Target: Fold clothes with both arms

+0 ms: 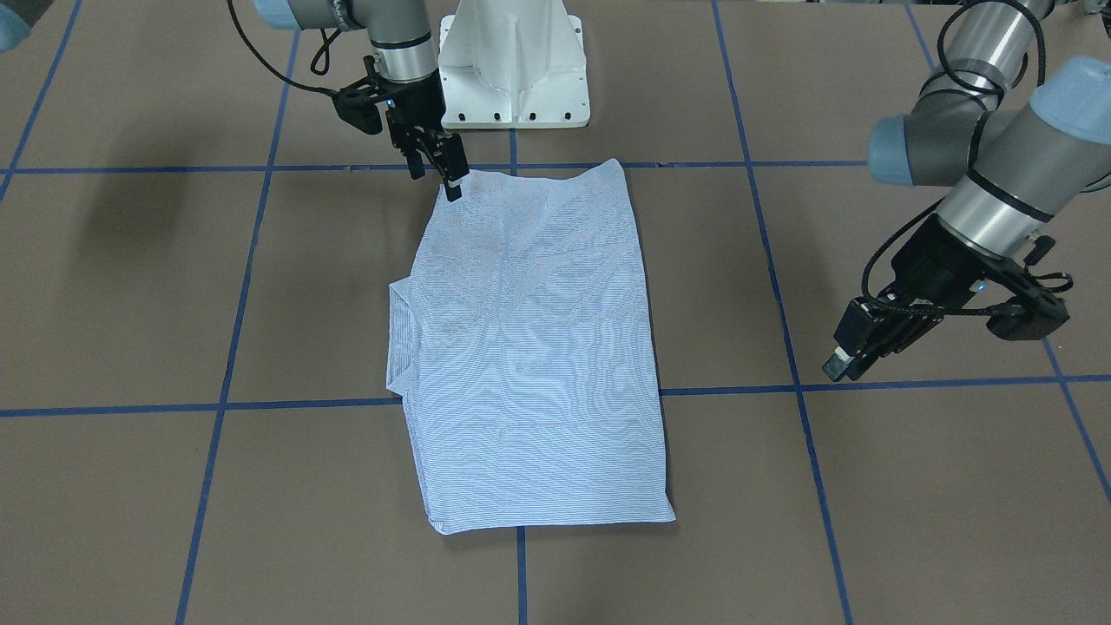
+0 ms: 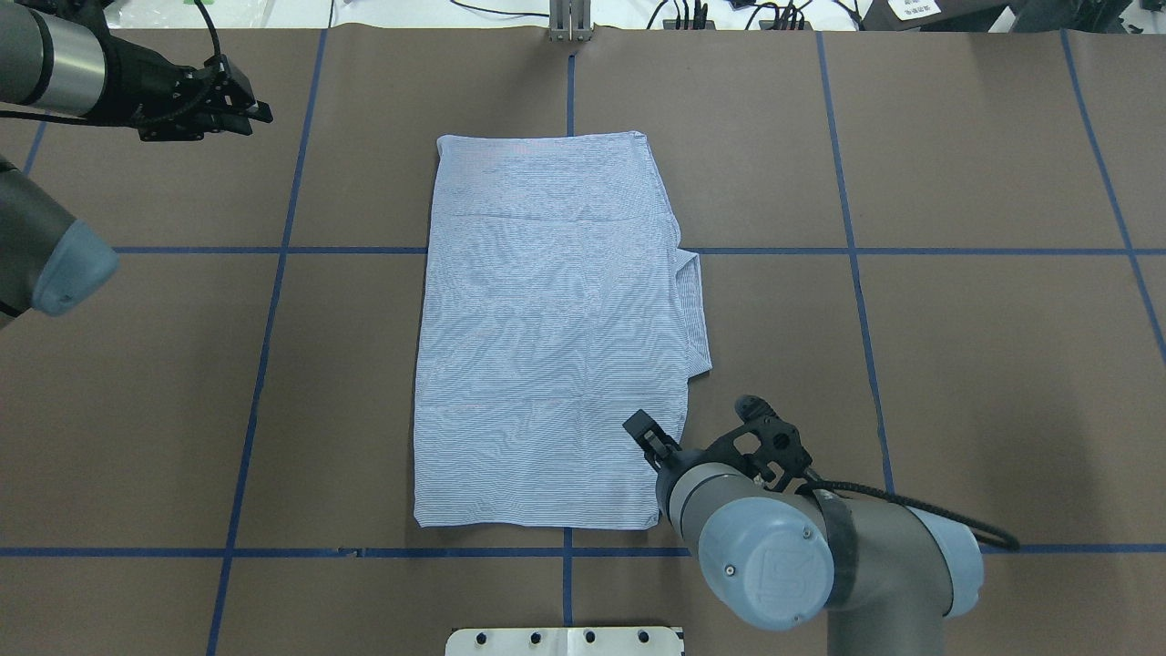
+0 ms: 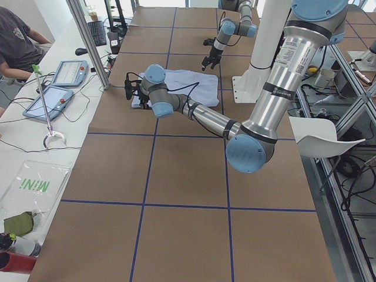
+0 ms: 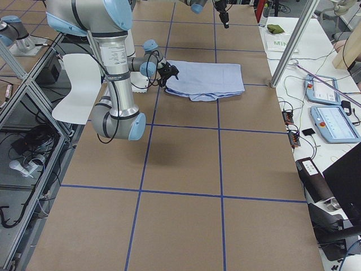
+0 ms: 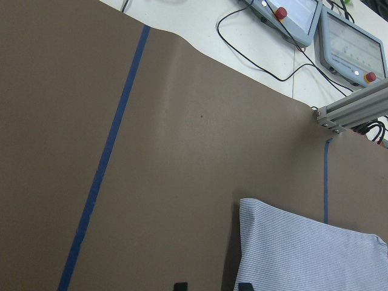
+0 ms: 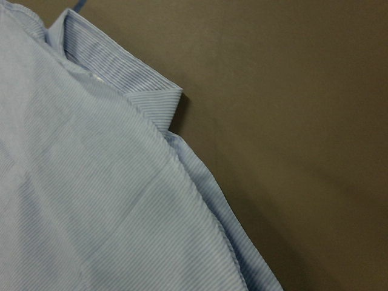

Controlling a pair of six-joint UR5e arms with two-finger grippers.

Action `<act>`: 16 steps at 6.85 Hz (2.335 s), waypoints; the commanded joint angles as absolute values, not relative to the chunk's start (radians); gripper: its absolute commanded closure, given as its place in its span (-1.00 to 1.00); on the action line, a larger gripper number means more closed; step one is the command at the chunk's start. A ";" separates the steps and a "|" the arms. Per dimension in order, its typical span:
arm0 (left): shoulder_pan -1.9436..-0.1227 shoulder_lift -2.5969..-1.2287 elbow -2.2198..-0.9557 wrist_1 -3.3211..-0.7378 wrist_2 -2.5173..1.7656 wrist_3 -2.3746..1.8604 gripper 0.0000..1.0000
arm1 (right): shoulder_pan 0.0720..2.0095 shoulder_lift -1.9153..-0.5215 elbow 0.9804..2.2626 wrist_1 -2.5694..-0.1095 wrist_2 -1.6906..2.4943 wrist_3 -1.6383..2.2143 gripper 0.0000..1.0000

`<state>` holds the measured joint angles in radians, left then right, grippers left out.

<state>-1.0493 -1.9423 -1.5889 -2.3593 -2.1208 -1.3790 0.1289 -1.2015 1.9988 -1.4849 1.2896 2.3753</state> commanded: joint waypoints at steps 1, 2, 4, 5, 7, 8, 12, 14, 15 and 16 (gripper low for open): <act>-1.049 -1.936 -1.592 -2.359 -2.114 -1.381 0.20 | 0.084 -1.195 1.970 -1.485 1.256 2.471 -0.96; -1.049 -1.931 -1.597 -2.359 -2.114 -1.381 0.20 | 0.081 -1.193 1.954 -1.485 1.256 2.488 -0.91; -1.049 -1.928 -1.600 -2.359 -2.114 -1.381 0.20 | 0.080 -1.151 1.890 -1.485 1.256 2.490 -0.89; -1.049 -1.927 -1.600 -2.359 -2.114 -1.379 0.20 | 0.080 -1.149 1.888 -1.485 1.256 2.490 -0.84; -1.049 -1.927 -1.600 -2.359 -2.114 -1.381 0.20 | 0.080 -1.150 1.881 -1.485 1.258 2.487 -0.55; -1.049 -1.927 -1.600 -2.359 -2.114 -1.379 0.20 | 0.078 -1.147 1.867 -1.485 1.258 2.488 -0.38; -1.049 -1.927 -1.601 -2.359 -2.115 -1.381 0.20 | 0.083 -1.135 1.873 -1.485 1.269 2.477 1.00; -1.049 -1.925 -1.605 -2.359 -2.114 -1.381 0.20 | 0.087 -1.141 1.901 -1.491 1.301 2.471 1.00; -1.049 -1.925 -1.605 -2.359 -2.115 -1.381 0.20 | 0.087 -1.143 1.893 -1.486 1.301 2.471 1.00; -1.051 -1.925 -1.606 -2.359 -2.114 -1.381 0.20 | 0.087 -1.140 1.893 -1.488 1.299 2.476 1.00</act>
